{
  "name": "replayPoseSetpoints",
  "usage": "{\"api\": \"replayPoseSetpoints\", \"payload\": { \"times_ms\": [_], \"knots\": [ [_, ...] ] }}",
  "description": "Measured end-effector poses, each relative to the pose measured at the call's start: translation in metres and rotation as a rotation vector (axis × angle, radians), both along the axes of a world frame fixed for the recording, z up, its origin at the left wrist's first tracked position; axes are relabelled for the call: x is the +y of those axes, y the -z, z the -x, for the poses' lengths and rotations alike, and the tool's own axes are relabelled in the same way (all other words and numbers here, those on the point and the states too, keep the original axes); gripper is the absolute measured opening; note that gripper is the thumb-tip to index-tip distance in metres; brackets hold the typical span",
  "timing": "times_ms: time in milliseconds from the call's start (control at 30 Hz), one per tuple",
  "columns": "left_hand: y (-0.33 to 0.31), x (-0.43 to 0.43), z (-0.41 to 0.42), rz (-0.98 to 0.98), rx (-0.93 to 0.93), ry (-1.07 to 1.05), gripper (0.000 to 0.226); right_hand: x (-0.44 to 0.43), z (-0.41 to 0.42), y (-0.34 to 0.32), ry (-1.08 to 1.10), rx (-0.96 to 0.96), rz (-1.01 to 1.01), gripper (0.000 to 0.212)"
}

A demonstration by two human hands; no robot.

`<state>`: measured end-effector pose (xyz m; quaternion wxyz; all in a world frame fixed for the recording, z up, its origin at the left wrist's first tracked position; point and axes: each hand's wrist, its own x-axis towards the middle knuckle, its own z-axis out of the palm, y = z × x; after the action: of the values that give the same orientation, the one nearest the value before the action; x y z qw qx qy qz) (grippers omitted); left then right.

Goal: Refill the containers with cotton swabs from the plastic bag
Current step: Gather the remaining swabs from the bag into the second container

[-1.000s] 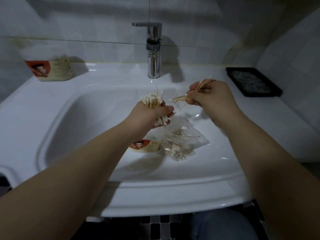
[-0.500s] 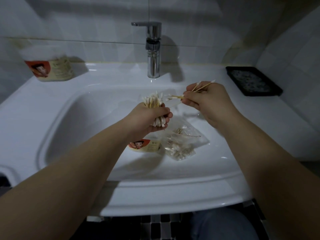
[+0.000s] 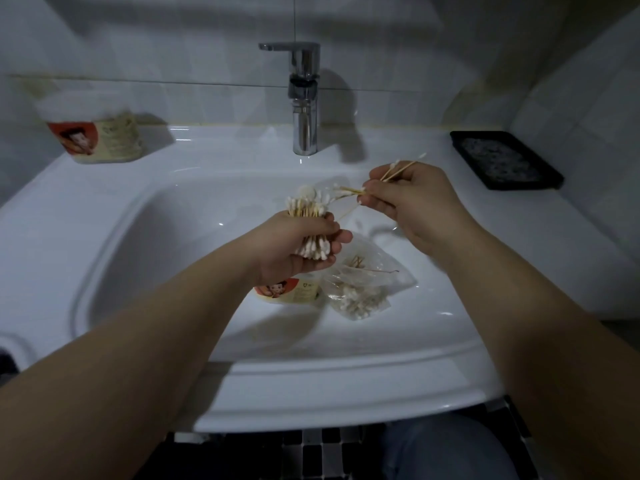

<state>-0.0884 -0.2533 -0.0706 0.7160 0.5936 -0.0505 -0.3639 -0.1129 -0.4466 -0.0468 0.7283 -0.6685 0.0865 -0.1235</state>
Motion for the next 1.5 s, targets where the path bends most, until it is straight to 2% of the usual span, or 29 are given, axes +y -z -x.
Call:
{"api": "replayPoseSetpoints", "payload": {
  "times_ms": [100,300,500,600,833,933,1033,1167,1267,1333,1500],
  "knots": [
    [-0.003,0.001,-0.001,0.068,0.093,-0.015,0.011,0.0,0.001,-0.002,0.008,-0.024,-0.043,0.009],
    [-0.003,0.001,0.0,0.052,0.143,0.031,0.006,0.004,0.001,-0.003,0.061,-0.04,-0.068,0.013],
    [-0.001,0.001,0.0,0.024,0.134,0.089,0.018,0.01,0.004,-0.002,-0.07,-0.045,-0.013,0.012],
    [-0.001,0.001,-0.001,0.04,0.119,0.09,0.003,0.014,0.006,0.001,-0.141,-0.029,0.025,0.012],
    [0.001,0.001,-0.003,-0.019,0.127,0.006,0.022,0.006,0.001,-0.002,-0.043,-0.078,-0.012,0.012],
    [0.002,0.0,-0.005,0.009,0.102,-0.131,0.021,0.0,0.003,-0.004,-0.063,-0.04,0.068,0.012],
    [0.0,-0.001,-0.006,0.053,0.05,-0.242,0.012,0.002,0.007,-0.003,-0.112,0.011,0.232,0.01],
    [0.002,-0.001,-0.004,0.041,-0.003,-0.211,0.023,0.006,0.01,-0.001,-0.186,0.072,0.423,0.011],
    [0.003,0.0,-0.001,-0.031,-0.091,-0.044,0.012,0.008,0.011,0.0,-0.194,0.068,0.424,0.014],
    [0.003,0.0,0.0,-0.071,-0.125,-0.011,0.003,0.009,0.011,0.001,-0.196,0.065,0.395,0.013],
    [0.001,-0.004,0.001,-0.087,-0.146,-0.05,0.011,0.011,0.008,-0.001,-0.148,0.058,0.274,0.005]
  ]
}}
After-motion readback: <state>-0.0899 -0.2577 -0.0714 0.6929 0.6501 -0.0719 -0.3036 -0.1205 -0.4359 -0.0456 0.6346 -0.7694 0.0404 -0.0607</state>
